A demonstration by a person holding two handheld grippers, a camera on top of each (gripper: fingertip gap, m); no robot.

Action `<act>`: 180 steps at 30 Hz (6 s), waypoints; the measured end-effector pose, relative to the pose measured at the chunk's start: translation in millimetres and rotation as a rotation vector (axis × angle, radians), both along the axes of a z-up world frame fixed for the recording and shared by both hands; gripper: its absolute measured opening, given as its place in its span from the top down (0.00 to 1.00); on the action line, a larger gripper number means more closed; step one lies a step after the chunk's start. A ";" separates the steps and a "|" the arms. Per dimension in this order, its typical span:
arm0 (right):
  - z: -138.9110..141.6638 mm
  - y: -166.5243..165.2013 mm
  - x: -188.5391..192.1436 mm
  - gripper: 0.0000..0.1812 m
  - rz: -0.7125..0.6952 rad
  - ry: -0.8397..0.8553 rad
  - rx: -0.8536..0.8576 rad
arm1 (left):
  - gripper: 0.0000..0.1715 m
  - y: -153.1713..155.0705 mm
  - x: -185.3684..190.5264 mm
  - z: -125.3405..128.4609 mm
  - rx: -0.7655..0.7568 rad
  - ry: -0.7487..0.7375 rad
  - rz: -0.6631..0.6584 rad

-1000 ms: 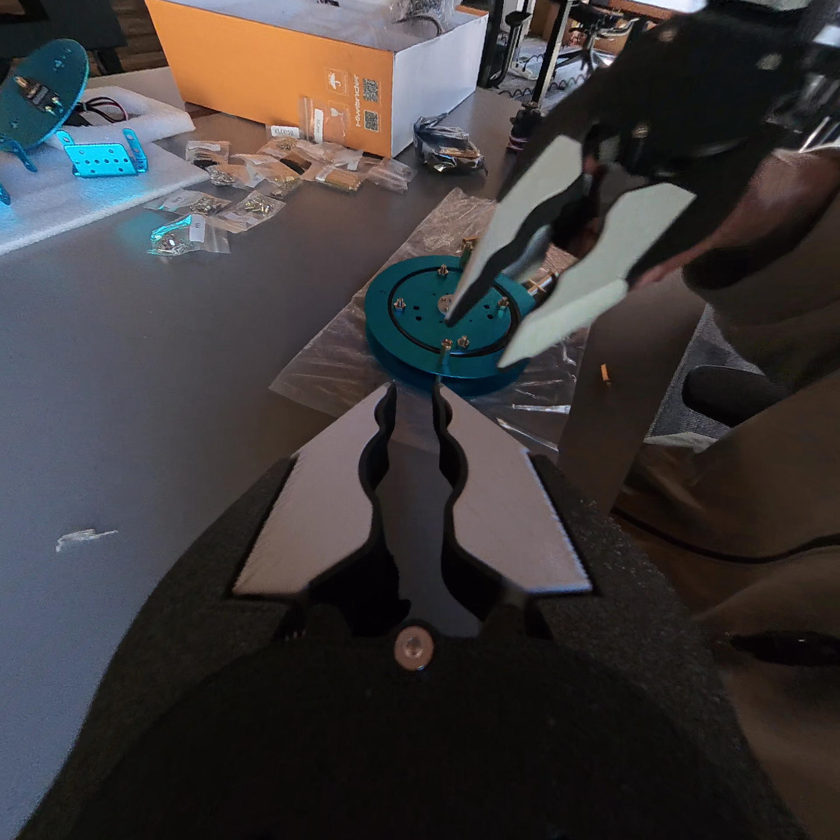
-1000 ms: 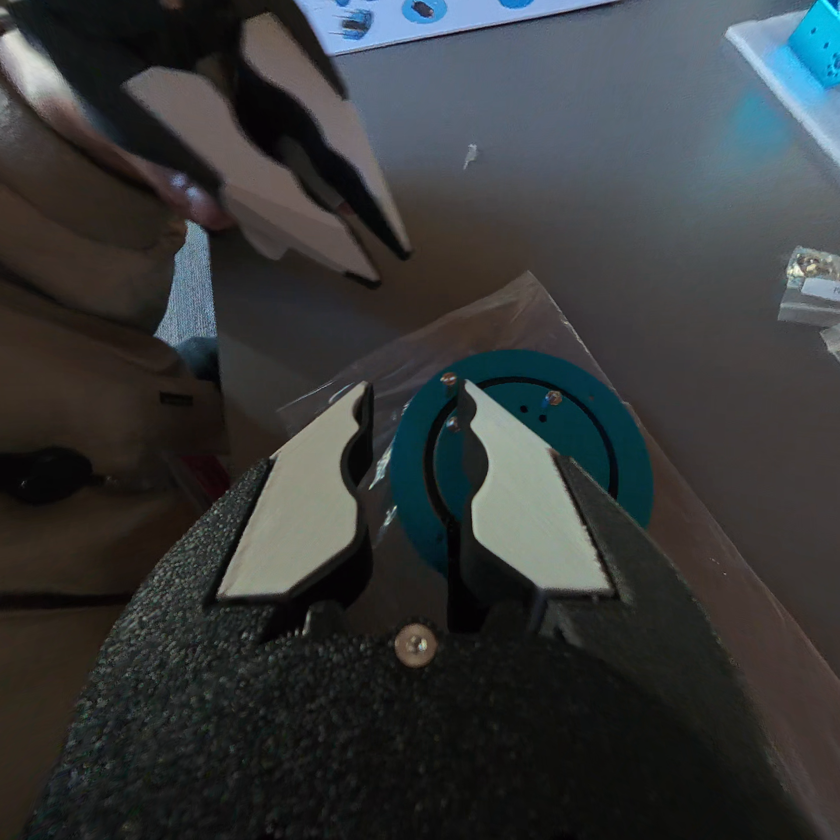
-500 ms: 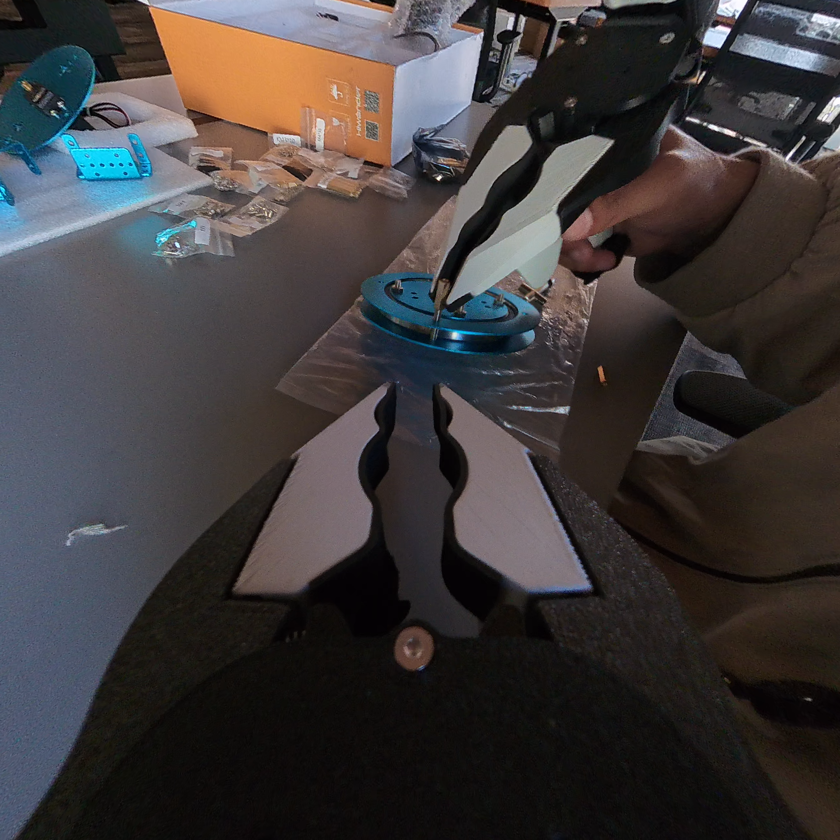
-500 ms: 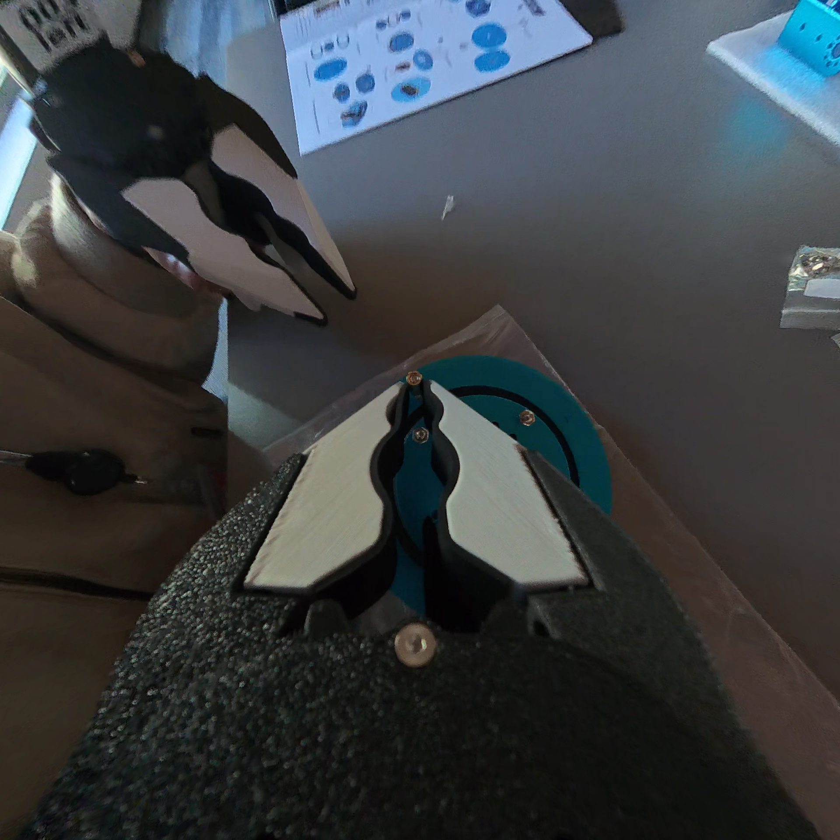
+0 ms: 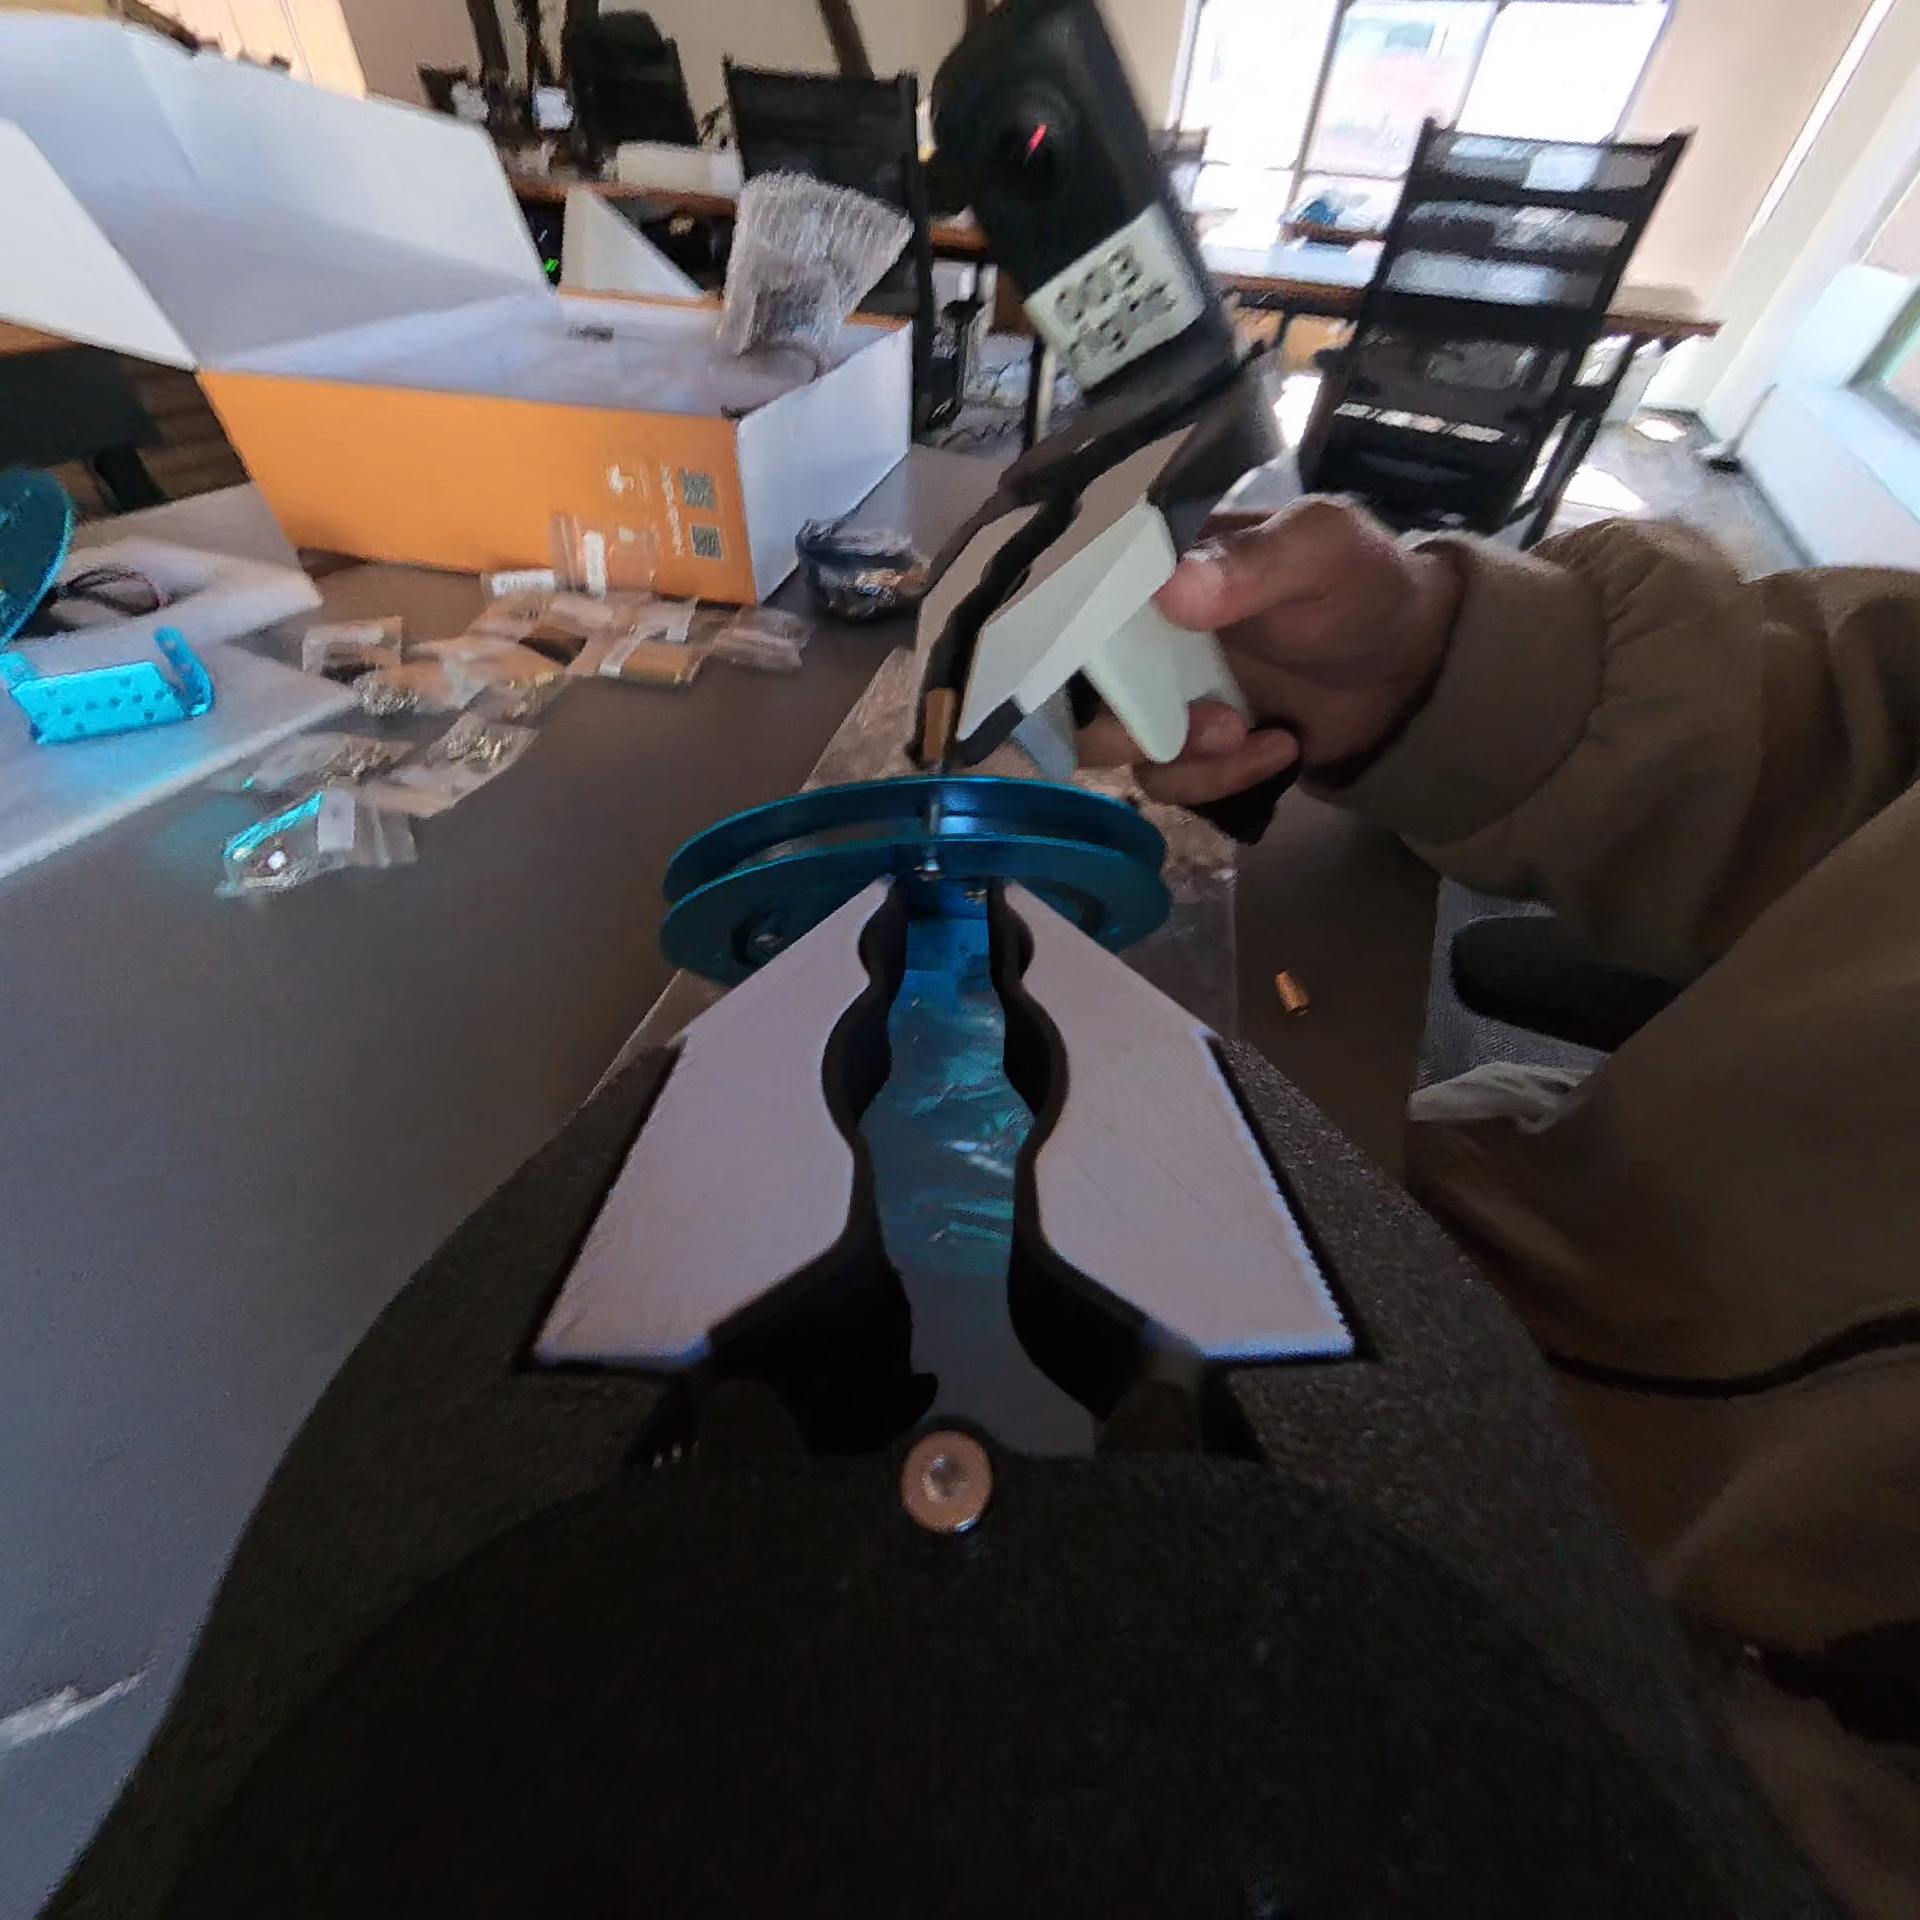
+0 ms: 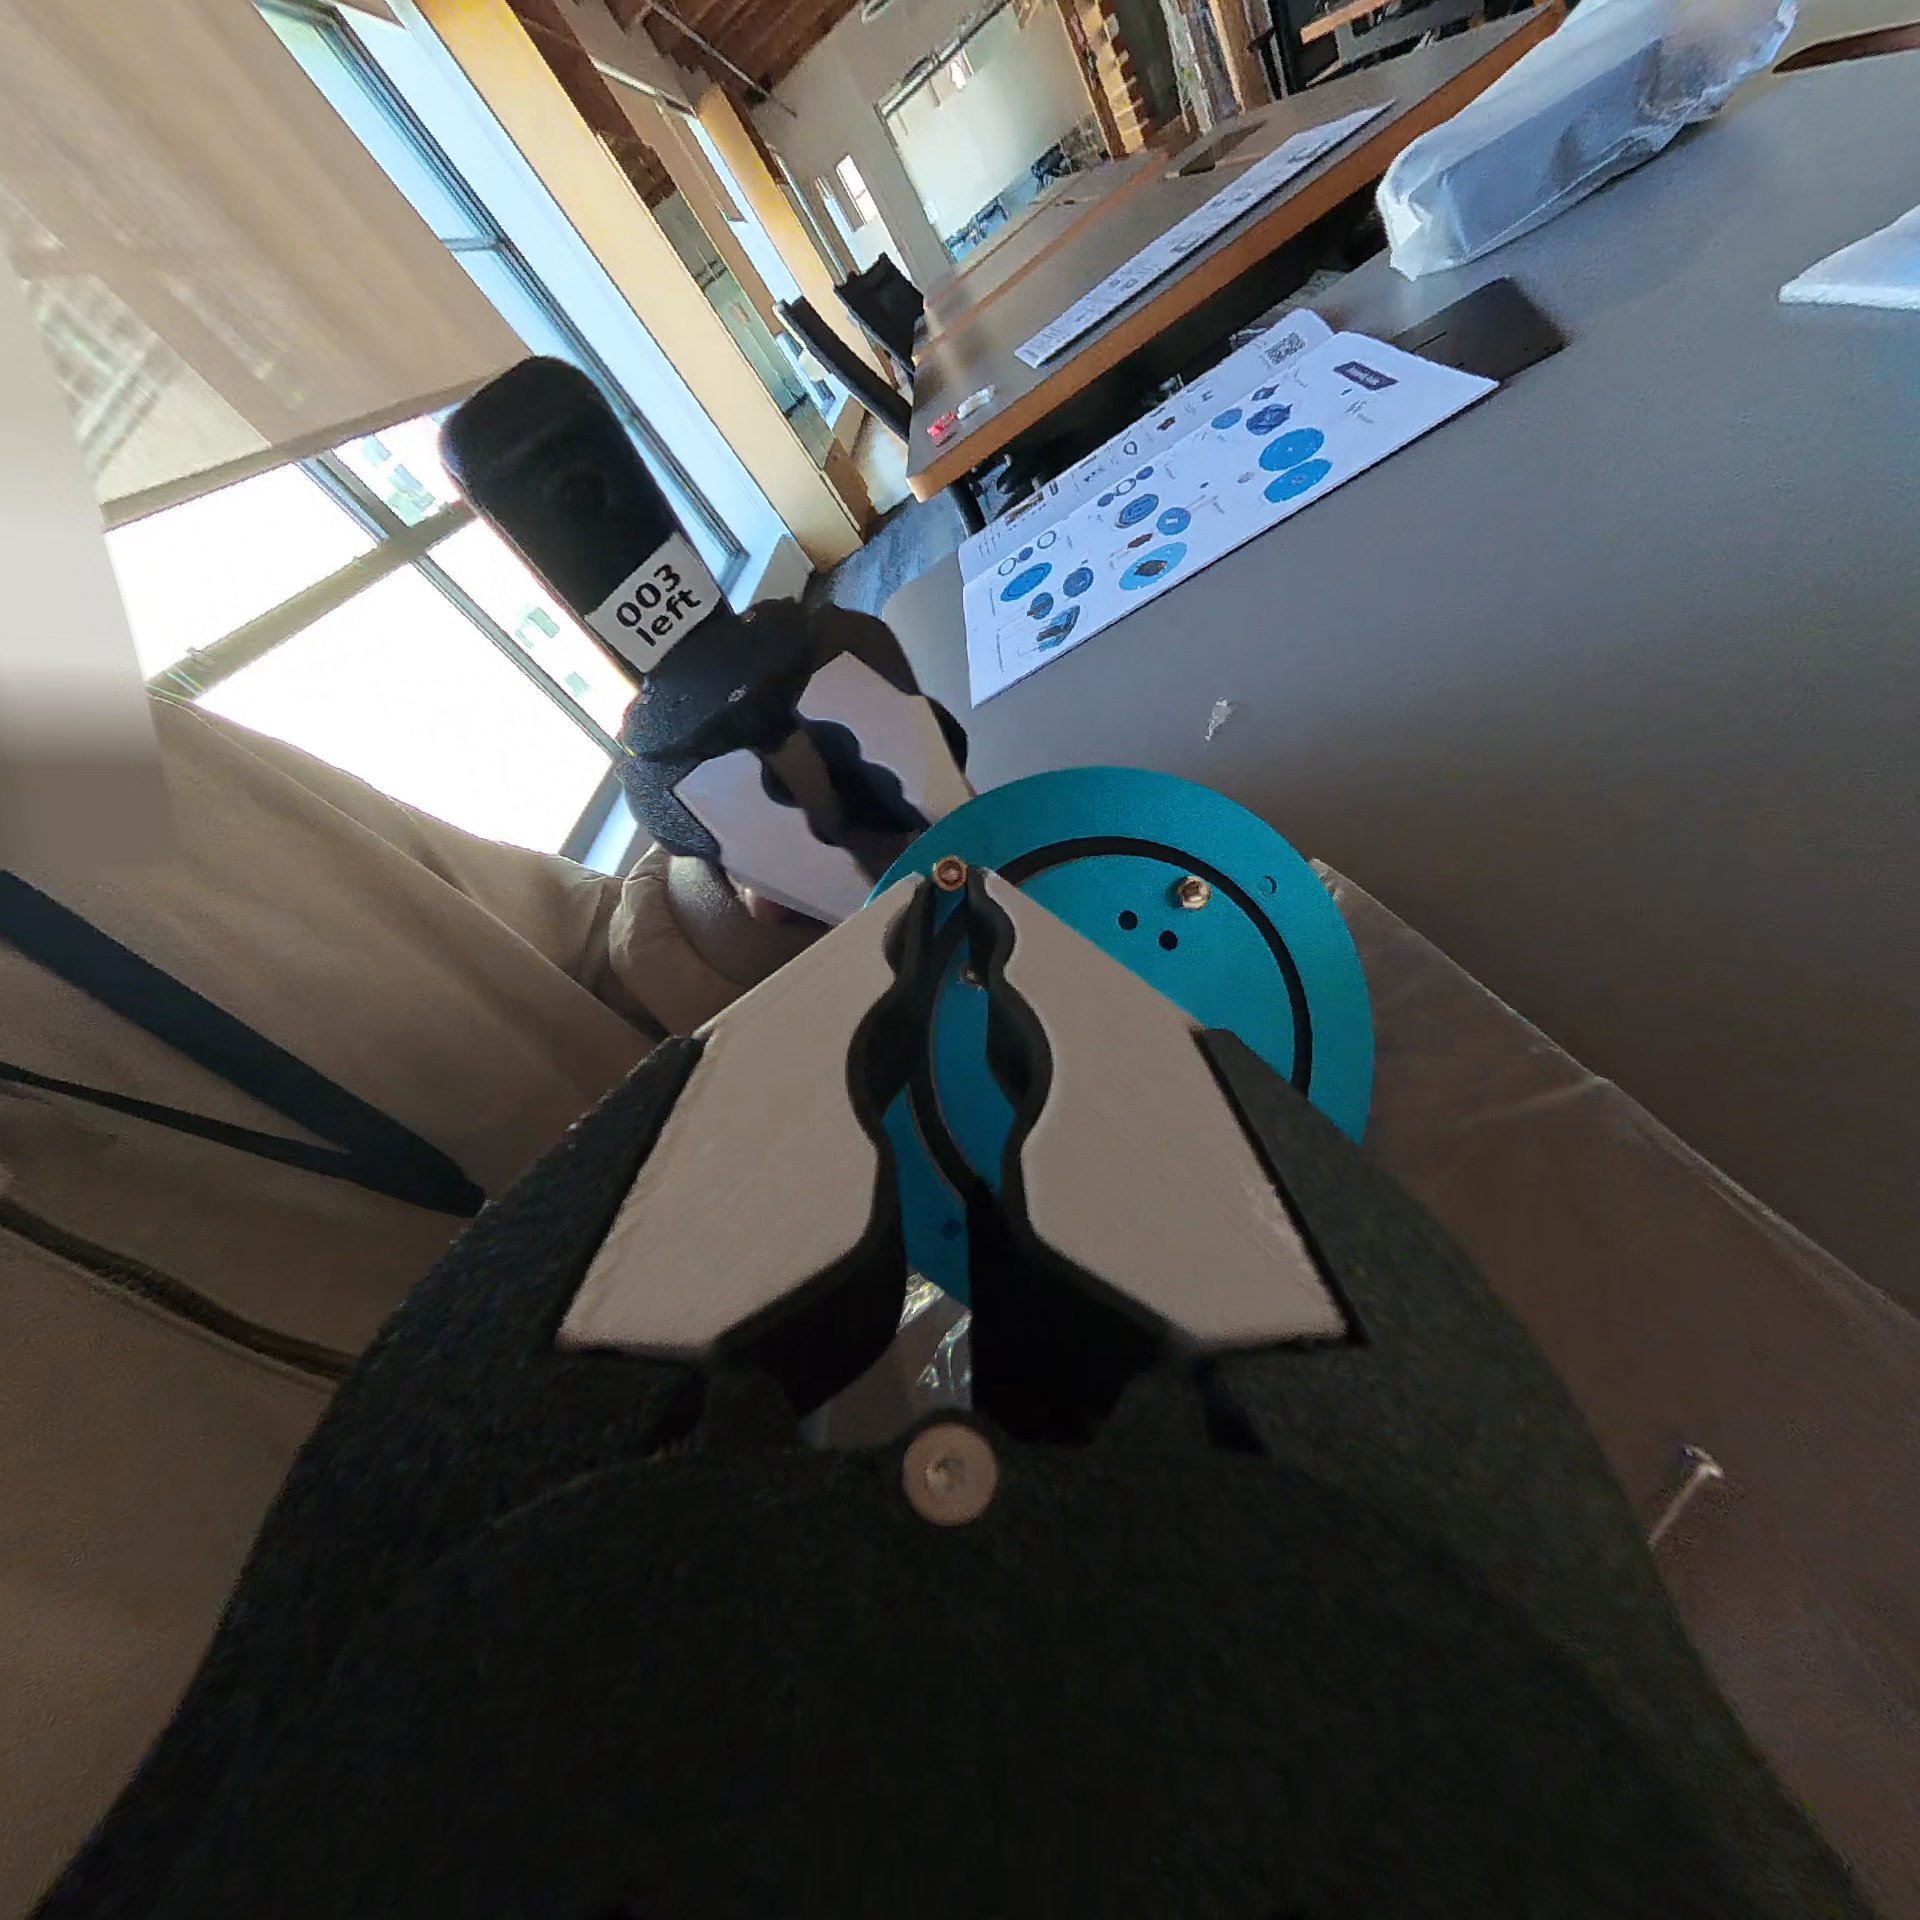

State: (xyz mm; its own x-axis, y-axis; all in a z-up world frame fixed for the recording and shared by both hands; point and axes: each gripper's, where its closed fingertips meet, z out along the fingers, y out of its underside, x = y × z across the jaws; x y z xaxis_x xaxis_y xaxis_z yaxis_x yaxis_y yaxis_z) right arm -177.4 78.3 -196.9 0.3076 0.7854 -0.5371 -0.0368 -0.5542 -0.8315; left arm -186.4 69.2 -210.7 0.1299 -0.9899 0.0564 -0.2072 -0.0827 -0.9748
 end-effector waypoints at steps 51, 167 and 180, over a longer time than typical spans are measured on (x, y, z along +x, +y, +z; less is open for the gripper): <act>-9.1 -18.9 97.1 0.97 -0.142 -0.889 0.855 | 0.98 6.2 40.5 17.6 -0.364 -0.063 -0.400; 2.6 -3.9 60.4 0.97 -0.198 -1.041 1.064 | 0.98 5.3 44.0 17.6 -0.467 -0.023 -0.405; 4.9 -3.5 59.0 0.97 -0.262 -1.238 1.337 | 0.98 5.8 44.7 17.7 -0.519 -0.029 -0.408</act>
